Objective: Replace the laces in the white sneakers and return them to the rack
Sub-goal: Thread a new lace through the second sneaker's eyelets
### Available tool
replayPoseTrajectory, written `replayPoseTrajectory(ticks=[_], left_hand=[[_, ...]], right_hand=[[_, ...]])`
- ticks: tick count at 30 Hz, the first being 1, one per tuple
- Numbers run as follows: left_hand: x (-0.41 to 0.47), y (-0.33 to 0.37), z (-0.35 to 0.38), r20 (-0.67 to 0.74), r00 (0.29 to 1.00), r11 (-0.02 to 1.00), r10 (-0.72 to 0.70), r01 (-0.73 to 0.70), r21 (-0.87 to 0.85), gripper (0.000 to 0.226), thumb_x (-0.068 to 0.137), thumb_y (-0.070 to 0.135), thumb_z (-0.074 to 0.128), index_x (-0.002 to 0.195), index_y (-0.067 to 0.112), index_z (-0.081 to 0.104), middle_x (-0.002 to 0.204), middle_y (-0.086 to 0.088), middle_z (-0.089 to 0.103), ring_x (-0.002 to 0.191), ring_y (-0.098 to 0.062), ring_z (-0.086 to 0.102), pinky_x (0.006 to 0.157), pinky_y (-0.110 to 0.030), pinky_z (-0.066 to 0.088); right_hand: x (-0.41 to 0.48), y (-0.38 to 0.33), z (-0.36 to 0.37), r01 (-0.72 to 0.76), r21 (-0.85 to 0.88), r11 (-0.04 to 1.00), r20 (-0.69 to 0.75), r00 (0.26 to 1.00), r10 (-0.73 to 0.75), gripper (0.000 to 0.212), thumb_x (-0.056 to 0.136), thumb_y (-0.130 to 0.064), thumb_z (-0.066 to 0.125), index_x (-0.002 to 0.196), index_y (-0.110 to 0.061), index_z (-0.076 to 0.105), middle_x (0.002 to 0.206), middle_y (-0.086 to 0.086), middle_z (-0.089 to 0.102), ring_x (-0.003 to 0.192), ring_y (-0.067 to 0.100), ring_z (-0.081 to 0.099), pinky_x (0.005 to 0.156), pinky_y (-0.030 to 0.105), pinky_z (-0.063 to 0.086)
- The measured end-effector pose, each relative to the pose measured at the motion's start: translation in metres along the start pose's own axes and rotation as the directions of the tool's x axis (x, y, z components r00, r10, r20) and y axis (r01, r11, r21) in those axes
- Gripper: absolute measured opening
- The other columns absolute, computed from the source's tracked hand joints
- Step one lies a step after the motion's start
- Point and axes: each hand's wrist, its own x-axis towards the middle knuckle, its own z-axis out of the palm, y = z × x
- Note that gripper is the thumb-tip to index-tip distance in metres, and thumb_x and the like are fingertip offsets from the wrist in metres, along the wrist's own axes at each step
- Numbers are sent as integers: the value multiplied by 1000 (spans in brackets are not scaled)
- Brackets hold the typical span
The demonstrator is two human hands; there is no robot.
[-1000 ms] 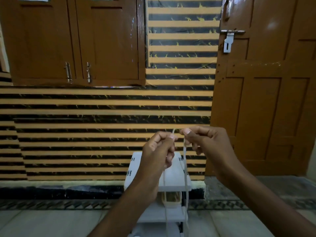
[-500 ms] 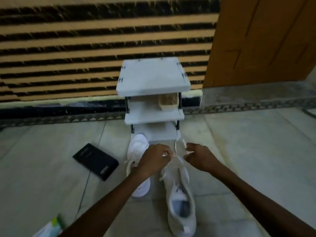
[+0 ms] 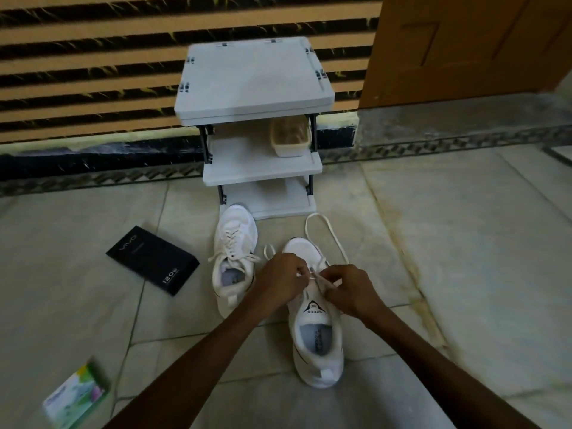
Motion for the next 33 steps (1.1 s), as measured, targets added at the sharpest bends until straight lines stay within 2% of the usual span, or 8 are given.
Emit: replayPoseTrajectory(ticks=[3,7,12,19,25,29,31,33], left_hand=[[4,-5,9,-71,997,996,-34,28,-86,12,75,21,64,75,21,76,87,2,72,86,-17,65,78,-33,51],[7,-4,14,-91,995,995,-50,42,-94,11,78,16,67,78,21,77,90,1,71,89,-17,63,80,-31,49],[10,-2,19,-127,992,1000,-12,12,3,14,84,16,63,86,16,77,95,0,67,94,-18,60,70,-21,35],[8,1,21,-152,988,1000,5,-6,-8,13,85,15,65,86,14,78,93,-3,68,89,-21,61,74,-26,41],[8,4,30,-229,973,995,-22,44,92,16,88,21,61,88,16,76,91,-3,69,84,-20,62,74,-30,49],[9,0,34,-222,975,990,-28,58,130,18,89,25,59,94,15,73,98,-1,68,89,-17,61,72,-20,37],[8,-1,34,-224,974,987,-29,63,145,19,90,26,58,96,15,73,100,-1,67,91,-17,61,74,-21,37],[8,0,34,-222,974,987,-41,74,142,19,89,25,57,93,14,73,98,-2,68,90,-19,61,76,-25,42]], right_hand=[[-2,6,-8,-127,345,930,121,989,90,33,76,3,64,98,-18,74,84,0,68,68,13,62,55,24,50],[-3,7,-13,-165,454,876,199,977,81,29,79,7,61,95,-15,73,76,5,66,66,15,59,55,25,48],[1,7,-11,-178,452,874,200,975,96,31,78,6,62,97,-16,73,83,8,69,70,18,62,55,25,50],[1,5,-6,-142,426,894,163,983,79,34,78,5,63,106,-14,71,94,-1,66,70,14,62,53,20,50],[0,6,-5,-143,433,890,160,984,80,37,79,2,63,110,-17,70,99,1,66,77,16,64,56,23,50],[-1,6,-8,-145,441,886,165,983,79,37,80,1,63,110,-19,71,98,1,68,76,15,63,55,21,49],[-2,6,-8,-137,436,890,159,985,74,35,81,0,62,109,-20,71,98,0,68,78,15,65,56,22,52],[-3,8,-6,-59,378,924,105,994,21,31,83,-3,64,107,-21,71,100,-3,68,81,15,66,64,28,57]])
